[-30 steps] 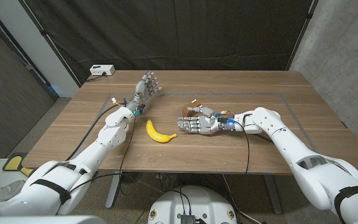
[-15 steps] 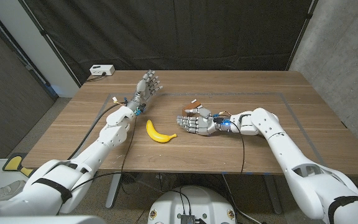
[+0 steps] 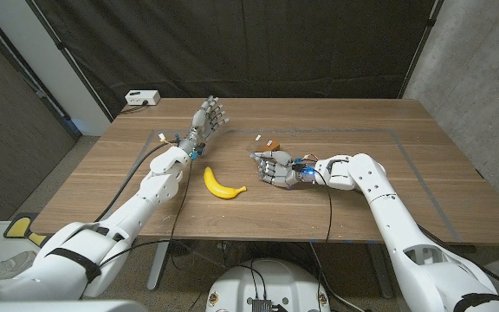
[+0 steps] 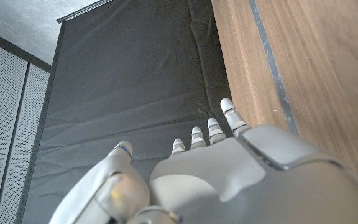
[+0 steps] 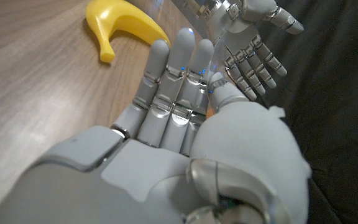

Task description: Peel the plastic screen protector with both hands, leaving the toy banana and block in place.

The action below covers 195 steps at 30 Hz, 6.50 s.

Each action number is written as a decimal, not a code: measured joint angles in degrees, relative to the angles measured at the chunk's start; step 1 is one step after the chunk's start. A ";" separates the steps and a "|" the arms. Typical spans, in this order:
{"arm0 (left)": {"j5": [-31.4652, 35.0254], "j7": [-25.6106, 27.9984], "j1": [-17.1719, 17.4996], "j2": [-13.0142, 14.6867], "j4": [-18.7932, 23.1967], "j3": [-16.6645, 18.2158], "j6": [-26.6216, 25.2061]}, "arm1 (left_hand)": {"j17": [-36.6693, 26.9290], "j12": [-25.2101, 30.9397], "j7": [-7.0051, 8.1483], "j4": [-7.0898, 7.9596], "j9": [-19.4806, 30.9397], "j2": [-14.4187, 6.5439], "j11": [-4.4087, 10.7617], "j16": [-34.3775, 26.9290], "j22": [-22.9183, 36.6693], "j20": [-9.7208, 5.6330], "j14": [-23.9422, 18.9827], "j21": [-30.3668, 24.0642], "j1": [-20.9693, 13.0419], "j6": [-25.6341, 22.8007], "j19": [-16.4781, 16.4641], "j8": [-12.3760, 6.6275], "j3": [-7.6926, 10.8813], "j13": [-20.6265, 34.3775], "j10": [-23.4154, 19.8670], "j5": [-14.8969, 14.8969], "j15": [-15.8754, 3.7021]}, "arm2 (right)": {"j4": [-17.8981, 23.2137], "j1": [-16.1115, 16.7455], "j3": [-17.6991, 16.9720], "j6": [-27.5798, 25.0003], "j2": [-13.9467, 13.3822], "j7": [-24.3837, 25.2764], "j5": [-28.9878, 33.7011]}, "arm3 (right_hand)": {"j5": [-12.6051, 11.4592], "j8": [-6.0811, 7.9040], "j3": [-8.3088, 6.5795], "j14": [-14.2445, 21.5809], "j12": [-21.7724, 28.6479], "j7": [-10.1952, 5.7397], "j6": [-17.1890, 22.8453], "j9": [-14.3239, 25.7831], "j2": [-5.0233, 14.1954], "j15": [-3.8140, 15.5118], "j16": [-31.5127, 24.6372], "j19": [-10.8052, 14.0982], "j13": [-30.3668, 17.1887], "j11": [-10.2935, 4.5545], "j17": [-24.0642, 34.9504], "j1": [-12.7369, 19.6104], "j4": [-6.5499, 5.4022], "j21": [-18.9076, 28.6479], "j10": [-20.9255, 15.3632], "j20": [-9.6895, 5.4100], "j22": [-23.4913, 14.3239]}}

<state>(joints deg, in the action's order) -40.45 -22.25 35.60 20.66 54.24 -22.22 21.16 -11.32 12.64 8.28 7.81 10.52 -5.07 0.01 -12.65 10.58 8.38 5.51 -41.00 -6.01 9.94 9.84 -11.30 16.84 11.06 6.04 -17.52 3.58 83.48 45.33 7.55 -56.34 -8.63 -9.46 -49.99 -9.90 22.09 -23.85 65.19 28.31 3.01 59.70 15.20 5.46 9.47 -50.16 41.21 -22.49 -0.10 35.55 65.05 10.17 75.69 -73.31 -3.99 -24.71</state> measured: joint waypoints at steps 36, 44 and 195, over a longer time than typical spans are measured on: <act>4.28 -2.65 -1.55 3.75 7.02 -3.92 -0.17 | 0.40 1.36 -2.46 -9.80 0.57 3.32 0.71 0.00 0.24 0.32 -3.28 2.04 -13.47 -11.94 0.32 -3.34 2.52 0.22 -6.87 1.86 -1.22 | 12.72 7.91 12.00 55.75 -14.71 -0.06 25.43 | -3.17 2.66 -0.60 0.00 5.39 0.16 0.42 5.22 -1.08 0.00 -0.62 -3.72 -8.95 -0.15 7.74 0.24 -1.80 6.57 -1.07 0.40 1.09; 6.42 -3.31 -1.58 4.85 9.05 -4.45 0.96 | 0.24 1.79 -3.14 -11.65 0.57 4.63 0.61 0.00 0.24 1.32 -3.59 2.88 -15.80 -14.50 0.14 -4.00 2.42 0.29 -8.41 2.70 -1.53 | 16.06 8.74 16.80 63.08 -20.99 6.10 33.52 | -3.89 3.17 -1.33 0.00 5.99 0.02 0.57 5.82 -1.64 0.00 -0.62 -4.64 -10.16 -0.45 8.78 -0.32 -1.86 7.05 -0.76 0.51 1.86; 40.58 27.63 4.98 7.72 33.62 -4.54 4.86 | -2.41 5.50 -4.10 -15.10 3.43 4.61 12.29 -1.11 0.80 -1.07 -13.37 1.76 -55.43 -63.94 -13.07 -27.47 7.33 8.51 -30.87 3.70 -5.64 | 20.10 6.11 25.71 65.44 -26.80 26.60 67.69 | -10.66 3.53 -5.02 0.33 7.29 -0.43 2.66 7.78 -4.75 0.34 -0.62 -6.37 -13.19 -1.87 15.27 -3.44 -1.46 13.52 -1.58 0.82 7.97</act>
<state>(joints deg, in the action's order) 0.12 5.39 40.58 28.38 87.85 -26.76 26.02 -13.74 18.13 4.18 -7.29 13.95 -0.46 12.29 -13.75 11.38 7.31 -7.85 -39.25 -61.44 -54.00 -3.23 -38.77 24.16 19.56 -24.84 -13.82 -2.06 103.58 51.44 33.27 9.10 -35.43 17.14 17.69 -20.57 25.62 -28.87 65.53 35.60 2.58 62.35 22.98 0.71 9.81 -50.77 34.85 -35.68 -1.97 50.83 61.61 8.71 89.21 -74.89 -3.17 -16.74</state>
